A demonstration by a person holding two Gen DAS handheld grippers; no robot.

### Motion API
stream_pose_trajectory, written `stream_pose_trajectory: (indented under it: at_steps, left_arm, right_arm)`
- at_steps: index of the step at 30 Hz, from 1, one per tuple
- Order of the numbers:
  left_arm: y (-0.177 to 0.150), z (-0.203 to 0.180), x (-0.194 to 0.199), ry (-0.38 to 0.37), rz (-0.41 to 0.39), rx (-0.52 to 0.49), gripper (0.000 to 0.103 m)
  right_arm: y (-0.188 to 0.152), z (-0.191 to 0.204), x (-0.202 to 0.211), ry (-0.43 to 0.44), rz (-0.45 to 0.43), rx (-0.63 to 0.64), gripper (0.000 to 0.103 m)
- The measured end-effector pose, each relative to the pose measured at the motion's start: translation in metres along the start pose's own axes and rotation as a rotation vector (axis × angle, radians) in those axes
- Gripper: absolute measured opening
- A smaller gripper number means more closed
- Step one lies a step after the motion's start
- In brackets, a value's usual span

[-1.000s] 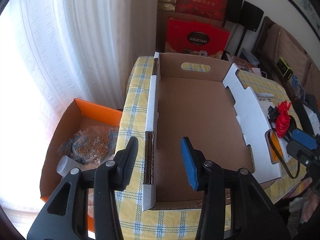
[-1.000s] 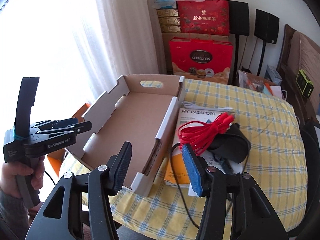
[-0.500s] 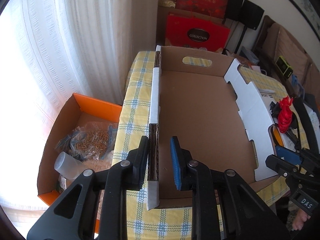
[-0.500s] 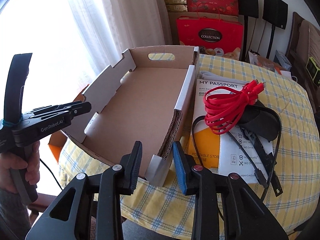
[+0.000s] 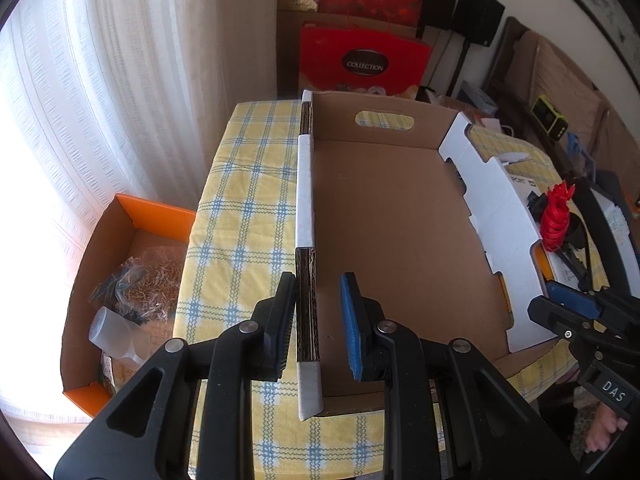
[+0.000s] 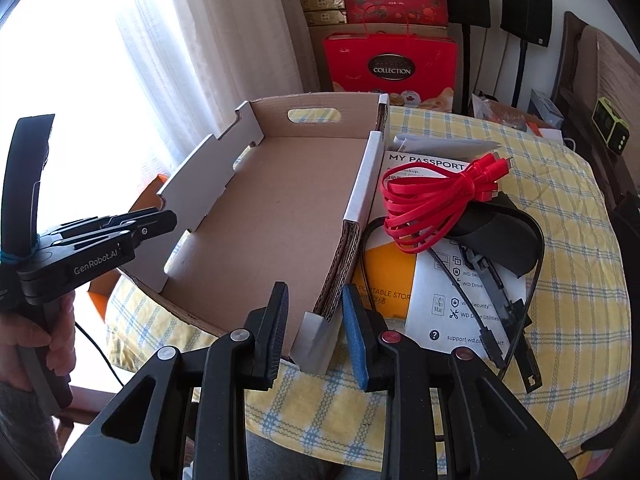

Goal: Organize objects
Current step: 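Grip the tray's side wall with the left tool while the right tool approaches the red cable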

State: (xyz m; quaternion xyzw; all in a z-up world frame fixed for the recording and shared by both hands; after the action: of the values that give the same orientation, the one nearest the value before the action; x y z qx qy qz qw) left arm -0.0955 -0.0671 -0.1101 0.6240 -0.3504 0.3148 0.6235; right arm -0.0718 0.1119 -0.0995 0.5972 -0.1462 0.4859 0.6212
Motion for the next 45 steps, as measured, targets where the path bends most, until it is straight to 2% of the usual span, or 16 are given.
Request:
stream_pose_trajectory:
  at_steps: [7,13,18,26,31,32,33,34,37,41,45]
  left_arm:
    - [0.0,-0.035,0.0,-0.026,-0.008,-0.047,0.02]
    - [0.0,-0.047,0.0,-0.041,-0.01,-0.048,0.02]
    - [0.0,-0.041,-0.001,-0.052,-0.006,-0.028,0.02]
    - [0.001,-0.018,-0.002,-0.041,-0.005,0.017,0.02]
    - [0.001,-0.019,-0.002,-0.028,-0.006,-0.002,0.02]
    - [0.0,-0.019,-0.002,-0.03,-0.003,0.001,0.02]
    - [0.0,-0.018,-0.003,-0.034,0.003,0.015,0.024]
    - [0.0,-0.017,-0.004,-0.032,0.007,0.028,0.032]
    - [0.0,-0.012,0.002,0.039,-0.027,0.037,0.055]
    - [0.006,-0.007,0.022,0.107,-0.099,0.029,0.062]
    - [0.017,-0.018,0.046,0.063,-0.16,-0.005,0.071]
  right_arm:
    - [-0.004,-0.034,0.015,-0.024,-0.017,-0.057,0.026]
    - [-0.007,-0.044,0.021,-0.04,-0.02,-0.071,0.026]
    - [-0.005,-0.039,0.02,-0.053,-0.023,-0.055,0.026]
    - [0.0,-0.023,0.008,-0.026,-0.015,-0.026,0.026]
    - [0.002,-0.021,0.004,-0.028,-0.018,-0.027,0.026]
    - [0.002,-0.021,0.004,-0.019,-0.018,-0.031,0.029]
    - [0.001,-0.022,0.005,-0.003,-0.02,-0.043,0.029]
    - [0.002,-0.024,0.006,0.007,-0.025,-0.053,0.03]
    - [0.004,-0.03,0.017,-0.009,-0.05,-0.05,0.039]
    - [0.007,-0.04,0.038,-0.014,-0.078,-0.046,0.047]
    - [0.012,-0.055,0.062,-0.036,-0.119,-0.068,0.051]
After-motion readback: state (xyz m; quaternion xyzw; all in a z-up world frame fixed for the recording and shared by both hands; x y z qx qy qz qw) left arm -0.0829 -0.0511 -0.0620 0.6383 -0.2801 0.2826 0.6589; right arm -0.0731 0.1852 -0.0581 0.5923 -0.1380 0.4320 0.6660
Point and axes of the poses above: each gripper's, at about its wrist camera, not at the fingertips, and x roughly against the way its jaws point, z to its left, y to its top, the point moved 5 cm from there along -x, roughly the way its jaws point, and after that the axes turned 5 degrees about y, right-handed, at the moved point
